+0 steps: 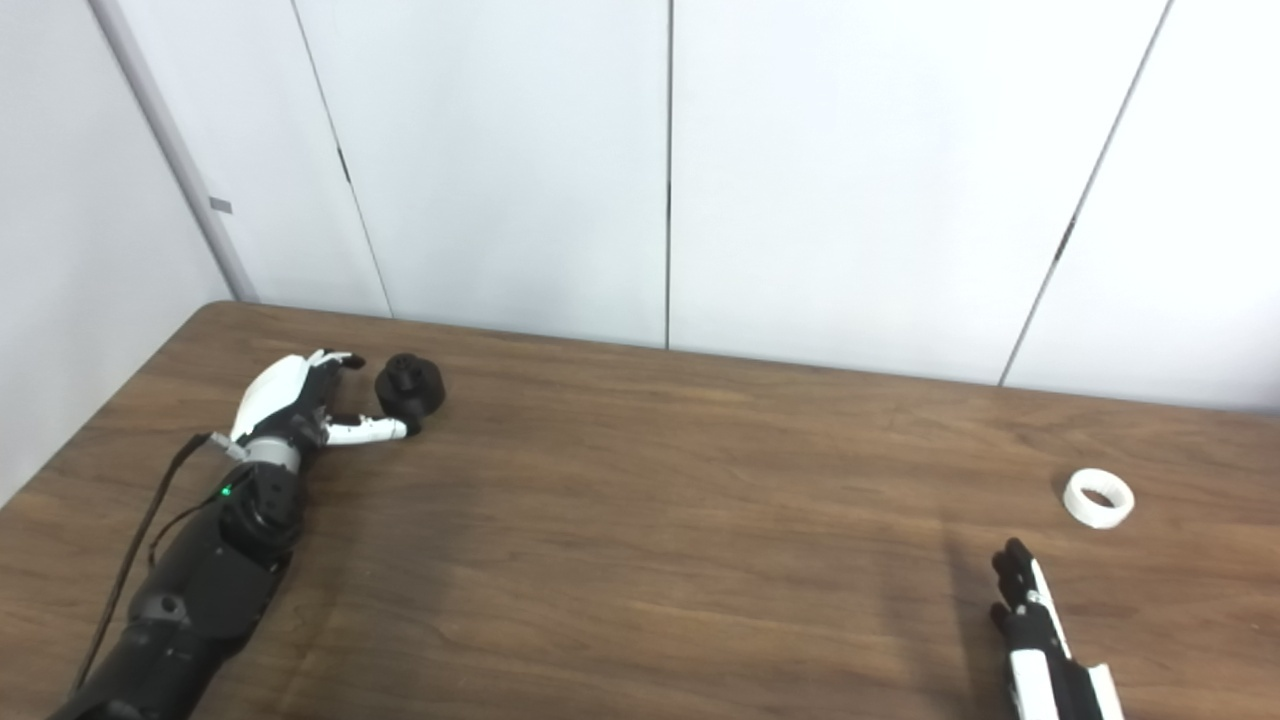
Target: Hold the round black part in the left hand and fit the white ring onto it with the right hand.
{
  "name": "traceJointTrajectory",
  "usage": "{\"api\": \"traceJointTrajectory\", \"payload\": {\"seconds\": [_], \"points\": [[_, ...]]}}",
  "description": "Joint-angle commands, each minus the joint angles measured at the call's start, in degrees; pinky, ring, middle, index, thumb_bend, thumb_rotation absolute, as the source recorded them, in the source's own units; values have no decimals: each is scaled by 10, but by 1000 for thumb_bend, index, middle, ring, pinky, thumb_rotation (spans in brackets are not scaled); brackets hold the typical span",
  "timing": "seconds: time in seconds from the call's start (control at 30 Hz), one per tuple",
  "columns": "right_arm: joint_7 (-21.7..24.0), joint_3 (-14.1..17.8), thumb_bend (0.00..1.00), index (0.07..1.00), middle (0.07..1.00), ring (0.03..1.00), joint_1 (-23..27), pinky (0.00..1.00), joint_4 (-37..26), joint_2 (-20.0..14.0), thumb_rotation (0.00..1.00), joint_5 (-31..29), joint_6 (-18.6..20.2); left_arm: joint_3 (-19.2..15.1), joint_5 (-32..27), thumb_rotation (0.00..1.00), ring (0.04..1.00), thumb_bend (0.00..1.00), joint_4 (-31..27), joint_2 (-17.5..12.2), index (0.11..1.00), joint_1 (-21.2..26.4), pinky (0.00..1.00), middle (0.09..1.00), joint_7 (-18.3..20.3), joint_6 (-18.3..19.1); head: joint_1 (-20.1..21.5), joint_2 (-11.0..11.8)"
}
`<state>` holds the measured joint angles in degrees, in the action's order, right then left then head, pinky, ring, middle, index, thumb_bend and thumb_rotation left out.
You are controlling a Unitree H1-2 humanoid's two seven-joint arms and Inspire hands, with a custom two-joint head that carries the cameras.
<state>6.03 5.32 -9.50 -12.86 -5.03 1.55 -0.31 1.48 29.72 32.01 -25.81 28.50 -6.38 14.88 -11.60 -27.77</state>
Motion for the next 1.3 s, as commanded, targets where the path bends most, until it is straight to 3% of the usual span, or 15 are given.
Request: {"api": "traceJointTrajectory", "payload": {"seconds": [0.0, 0.6, 1.07, 1.27], "points": [[-6, -2, 609, 972, 974, 1000, -21, 1000, 0, -6, 1000, 1, 2, 1, -2, 400, 1000, 1000, 0, -12, 856, 35, 1000, 985, -17, -17, -1, -1], [-10, -3, 594, 973, 971, 995, -21, 1000, -4, -3, 1000, 5, 3, 32, -10, 368, 1000, 998, 29, 7, 830, 53, 1000, 958, -35, -30, 10, -1], [-13, -6, 562, 974, 968, 988, -20, 1000, -4, -5, 1000, 2, 1, 36, -11, 376, 1000, 999, 41, 6, 809, 53, 1000, 949, -38, -18, 9, -1], [-14, -6, 557, 975, 970, 998, -21, 1000, -7, -5, 1000, 2, 9, 35, -11, 329, 1000, 966, 50, 2, 801, 52, 1000, 936, -43, -20, 6, -2]]}}
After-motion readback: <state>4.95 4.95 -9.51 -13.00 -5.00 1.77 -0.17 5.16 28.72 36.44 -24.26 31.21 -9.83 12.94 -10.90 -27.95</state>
